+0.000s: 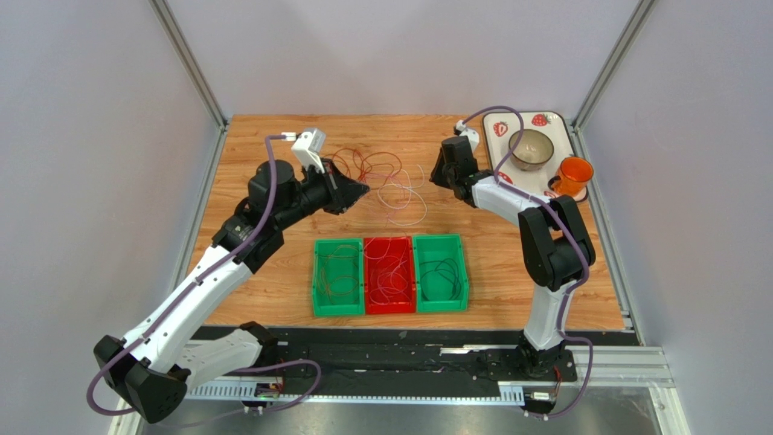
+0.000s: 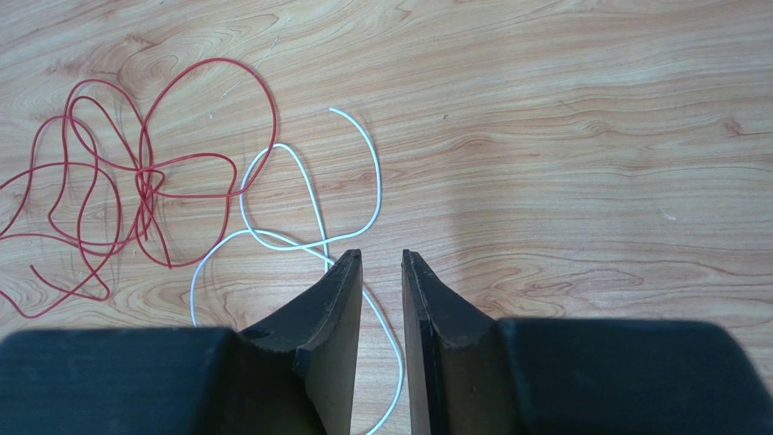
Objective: Untangle the cables
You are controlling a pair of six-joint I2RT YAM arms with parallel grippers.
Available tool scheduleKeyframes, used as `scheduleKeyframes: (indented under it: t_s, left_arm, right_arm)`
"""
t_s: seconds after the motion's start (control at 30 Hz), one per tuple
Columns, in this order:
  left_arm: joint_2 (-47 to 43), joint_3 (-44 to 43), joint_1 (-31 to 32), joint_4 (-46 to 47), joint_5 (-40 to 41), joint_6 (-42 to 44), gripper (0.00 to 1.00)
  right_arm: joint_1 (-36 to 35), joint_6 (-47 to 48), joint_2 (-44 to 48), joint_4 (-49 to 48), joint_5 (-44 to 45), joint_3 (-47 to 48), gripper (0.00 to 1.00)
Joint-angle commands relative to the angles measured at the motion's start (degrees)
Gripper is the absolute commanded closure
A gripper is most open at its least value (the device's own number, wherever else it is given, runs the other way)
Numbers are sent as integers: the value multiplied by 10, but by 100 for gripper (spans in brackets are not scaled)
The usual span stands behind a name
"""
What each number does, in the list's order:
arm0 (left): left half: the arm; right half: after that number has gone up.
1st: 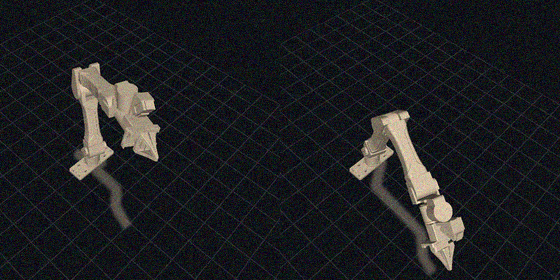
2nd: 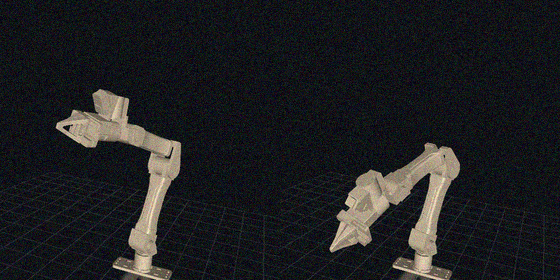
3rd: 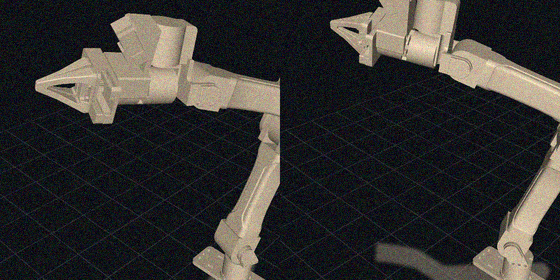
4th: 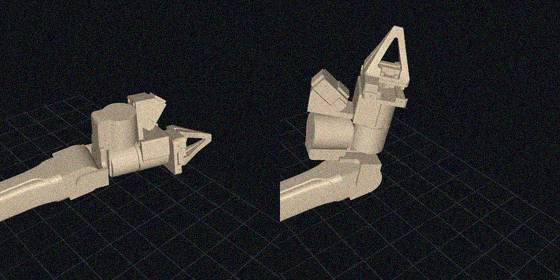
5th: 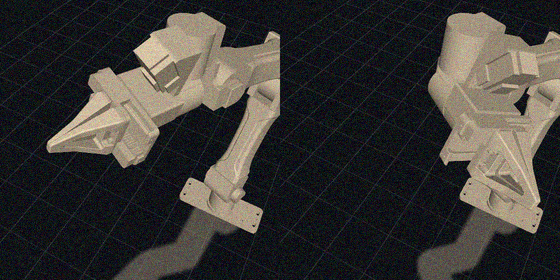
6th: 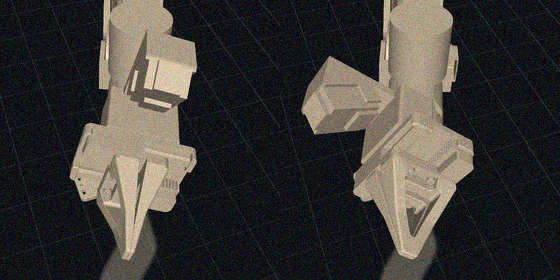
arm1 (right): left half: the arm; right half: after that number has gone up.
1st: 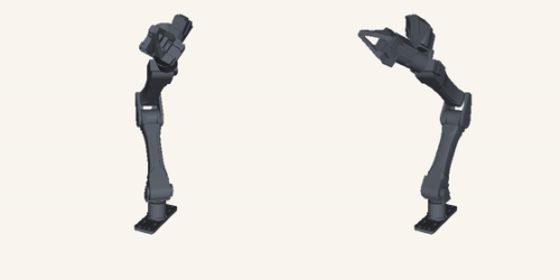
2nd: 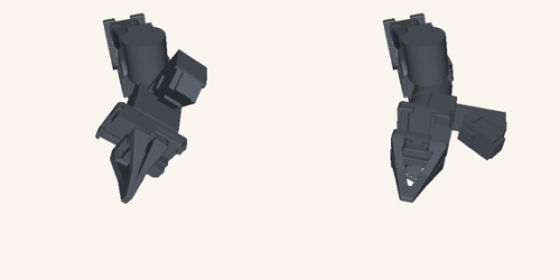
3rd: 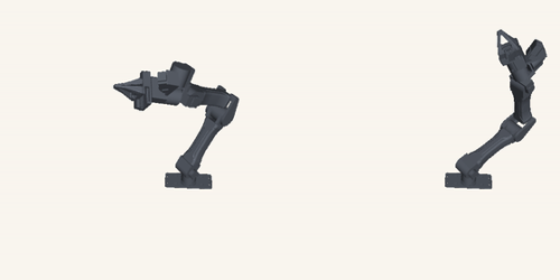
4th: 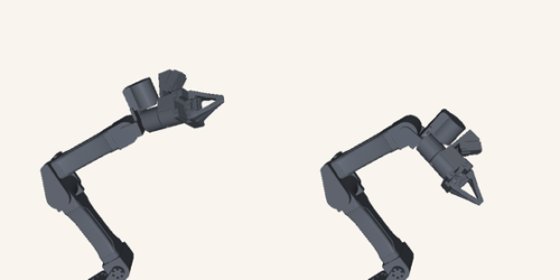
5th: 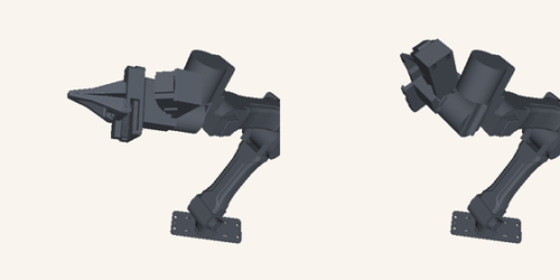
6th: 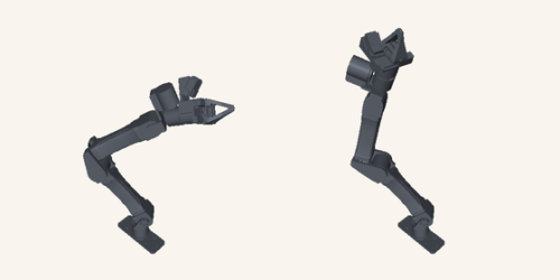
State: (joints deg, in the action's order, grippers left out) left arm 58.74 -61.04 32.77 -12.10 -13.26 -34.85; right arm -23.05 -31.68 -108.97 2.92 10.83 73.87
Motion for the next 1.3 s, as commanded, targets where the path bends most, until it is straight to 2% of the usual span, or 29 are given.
scheduleKeyframes:
  t_s: [0.0,0.23,0.5,0.67,0.8,0.9,1.03,1.27]
  left_arm:
    - [-19,20,15,-5,24,-9,100]
    - [-6,70,43,15,41,-38,100]
    - [44,81,64,8,84,-49,100]
    - [90,75,71,-33,131,-57,100]
    - [128,75,73,-50,132,-65,100]
    - [146,74,91,-52,132,-66,100]
    - [158,71,125,-68,176,-79,100]
    - [192,49,149,-107,206,-98,100]
  right_arm:
    - [2,-4,17,-5,1,8,74]
    - [2,-5,17,-4,-1,8,74]
    - [2,-6,17,-4,-1,7,74]
    - [2,-7,17,-3,0,7,74]
    - [2,-5,17,-1,2,8,74]
    - [1,-6,17,1,2,8,74]
    - [3,-6,16,3,2,10,74]
    - [3,-6,17,5,2,9,74]
